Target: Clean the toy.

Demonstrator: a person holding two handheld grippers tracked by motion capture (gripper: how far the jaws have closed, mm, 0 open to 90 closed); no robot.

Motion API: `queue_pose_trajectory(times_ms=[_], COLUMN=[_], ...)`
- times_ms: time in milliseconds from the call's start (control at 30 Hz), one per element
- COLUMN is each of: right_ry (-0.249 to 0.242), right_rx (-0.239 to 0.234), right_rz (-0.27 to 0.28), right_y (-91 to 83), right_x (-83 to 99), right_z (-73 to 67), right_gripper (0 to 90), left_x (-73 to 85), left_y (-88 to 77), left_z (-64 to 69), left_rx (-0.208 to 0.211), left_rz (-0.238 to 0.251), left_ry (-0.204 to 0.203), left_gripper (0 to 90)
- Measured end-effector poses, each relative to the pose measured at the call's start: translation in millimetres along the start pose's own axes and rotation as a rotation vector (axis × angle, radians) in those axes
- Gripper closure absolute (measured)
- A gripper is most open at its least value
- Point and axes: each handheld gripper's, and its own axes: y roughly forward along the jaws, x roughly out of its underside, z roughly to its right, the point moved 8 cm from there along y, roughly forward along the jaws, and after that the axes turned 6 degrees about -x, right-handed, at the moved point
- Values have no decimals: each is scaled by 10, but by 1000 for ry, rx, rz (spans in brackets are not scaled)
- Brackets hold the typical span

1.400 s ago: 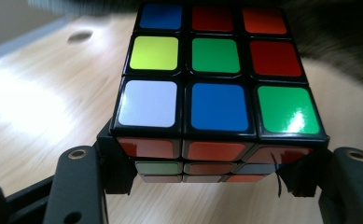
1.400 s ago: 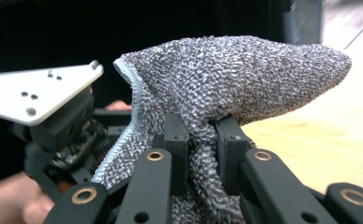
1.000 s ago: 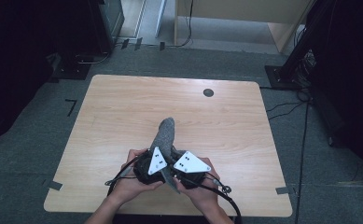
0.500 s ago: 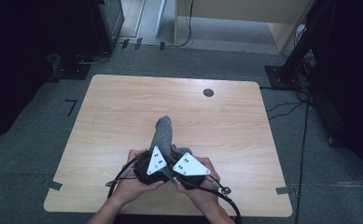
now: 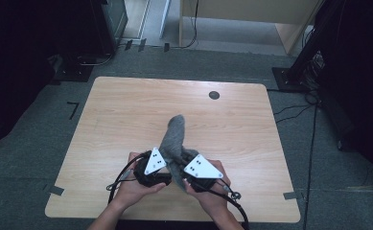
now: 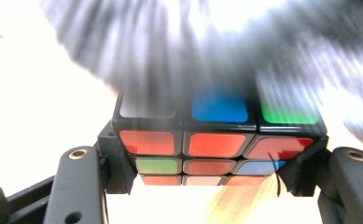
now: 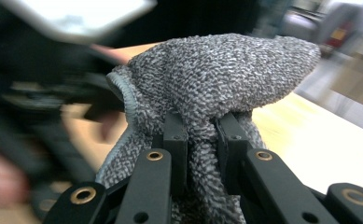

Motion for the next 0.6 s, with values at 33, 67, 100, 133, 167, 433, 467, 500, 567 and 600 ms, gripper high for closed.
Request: queue_pose_trajectory(times_ms=[33, 67, 100, 133, 167, 433, 467, 500, 567, 600], right_ry=[24, 47, 47, 13, -13, 8, 22, 36, 19, -13], right_rx=[9, 1, -1, -11, -18, -8, 13, 20, -12, -43], right_rz=[2, 7, 10, 17, 17, 12, 7, 6, 18, 28], right_y=[-19, -33, -41, -33, -26, -41, -59, -78, -80, -64], right_x=[10, 15, 16, 5, -1, -18, -5, 2, -16, -33], right_z=[58, 75, 55, -17, -73, 33, 100, 124, 42, -48], right_gripper=[785, 785, 785, 783, 783, 788, 788, 788, 784, 784], left_x=[0, 1, 0, 1, -2, -12, -11, -15, -21, -20], left_y=[-3, -4, -2, 1, 5, -17, -13, -11, -9, -9], left_z=[-10, -15, -15, -12, -3, -10, -22, -24, -18, -10], left_rx=[0, -1, -1, 0, 3, 11, 10, 15, 23, 23], left_rz=[1, 1, 0, -1, 3, 15, 14, 17, 18, 17], left_ry=[-3, -5, -11, -14, -16, -17, -29, -39, -42, -32], left_gripper=[346, 346, 346, 346, 346, 346, 346, 346, 346, 346])
